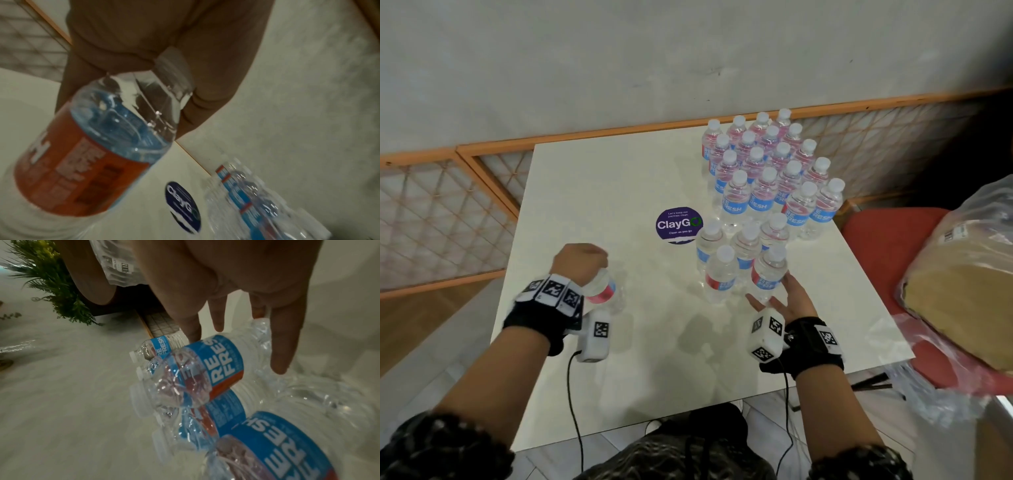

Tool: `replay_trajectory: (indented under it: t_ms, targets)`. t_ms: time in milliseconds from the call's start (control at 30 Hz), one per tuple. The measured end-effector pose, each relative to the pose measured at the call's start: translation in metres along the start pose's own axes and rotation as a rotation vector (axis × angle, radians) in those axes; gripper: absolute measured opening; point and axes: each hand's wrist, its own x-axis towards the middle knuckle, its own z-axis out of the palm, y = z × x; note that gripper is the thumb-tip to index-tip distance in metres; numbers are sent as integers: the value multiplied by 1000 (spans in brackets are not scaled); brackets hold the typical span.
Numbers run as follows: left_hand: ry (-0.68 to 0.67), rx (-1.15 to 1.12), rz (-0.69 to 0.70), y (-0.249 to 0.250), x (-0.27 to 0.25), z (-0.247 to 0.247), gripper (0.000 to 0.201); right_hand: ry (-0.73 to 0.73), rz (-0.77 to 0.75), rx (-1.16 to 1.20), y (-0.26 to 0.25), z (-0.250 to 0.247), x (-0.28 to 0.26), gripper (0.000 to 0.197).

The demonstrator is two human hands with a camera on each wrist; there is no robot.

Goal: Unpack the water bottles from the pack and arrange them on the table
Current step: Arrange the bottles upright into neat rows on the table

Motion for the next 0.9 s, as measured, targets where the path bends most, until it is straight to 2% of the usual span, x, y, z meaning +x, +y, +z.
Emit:
replay_trajectory:
  t_ms: [100, 200, 367, 533, 600, 667, 767, 900]
  targets:
    - [-96, 6, 83, 35, -3, 29, 29, 91, -56, 25, 2, 1, -6, 73]
    - [-168, 14, 164, 68, -10, 58, 41, 133, -70, -59, -5, 1, -9, 68]
    - [-132, 83, 280, 106, -23, 91, 42, 95, -125, -174, -21, -3, -25, 59]
    - [-155, 23, 324, 114, -24, 106, 37, 30, -170, -341, -31, -3, -28, 57]
    - [-97, -55, 366, 118, -25, 109, 36, 33, -239, -472, -38, -1, -26, 48]
    - [-18, -63, 494, 124, -28, 111, 38, 52, -351, -608, -48, 3, -24, 46]
    - [14, 75, 655, 135, -33, 117, 38, 27, -504, -701, -66, 9, -20, 52]
    - [-90, 367, 569, 137, -32, 126, 40, -131, -649, -942, -89, 26, -14, 56]
